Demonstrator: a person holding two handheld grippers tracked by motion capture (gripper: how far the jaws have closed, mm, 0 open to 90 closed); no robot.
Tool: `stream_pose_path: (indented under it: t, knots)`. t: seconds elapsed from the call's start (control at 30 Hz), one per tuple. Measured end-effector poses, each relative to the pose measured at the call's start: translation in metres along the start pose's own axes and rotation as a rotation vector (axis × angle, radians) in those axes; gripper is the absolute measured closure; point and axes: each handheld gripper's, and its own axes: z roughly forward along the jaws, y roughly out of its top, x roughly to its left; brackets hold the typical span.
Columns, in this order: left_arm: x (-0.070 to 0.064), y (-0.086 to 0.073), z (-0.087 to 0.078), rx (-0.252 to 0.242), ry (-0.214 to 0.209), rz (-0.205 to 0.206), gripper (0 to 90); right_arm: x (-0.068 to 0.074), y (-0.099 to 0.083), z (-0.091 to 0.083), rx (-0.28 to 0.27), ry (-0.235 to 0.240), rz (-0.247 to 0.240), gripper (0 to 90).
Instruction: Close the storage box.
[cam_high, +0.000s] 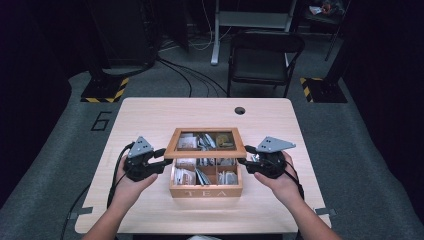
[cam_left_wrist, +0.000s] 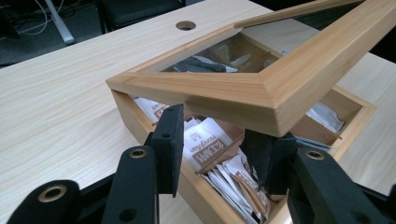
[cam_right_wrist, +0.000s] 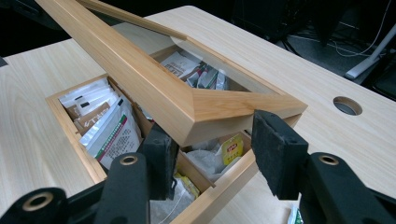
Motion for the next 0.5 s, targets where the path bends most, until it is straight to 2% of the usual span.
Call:
stream_pose_path:
  t: [0.23,0.37,0.5]
  knots:
    - [-0.005,-0.008,0.000,0.000,-0.010,-0.022,56.1,0.005,-0.011,0.001,-0.011,-0.014,0.002,51.4]
    - [-0.007,-0.013,0.001,0.009,-0.012,-0.027,56.0,0.007,-0.017,0.003,-0.020,-0.005,0.036,51.3]
    - [-0.008,-0.018,0.002,0.013,-0.015,-0.022,56.0,0.008,-0.022,0.004,-0.007,0.006,0.047,51.3]
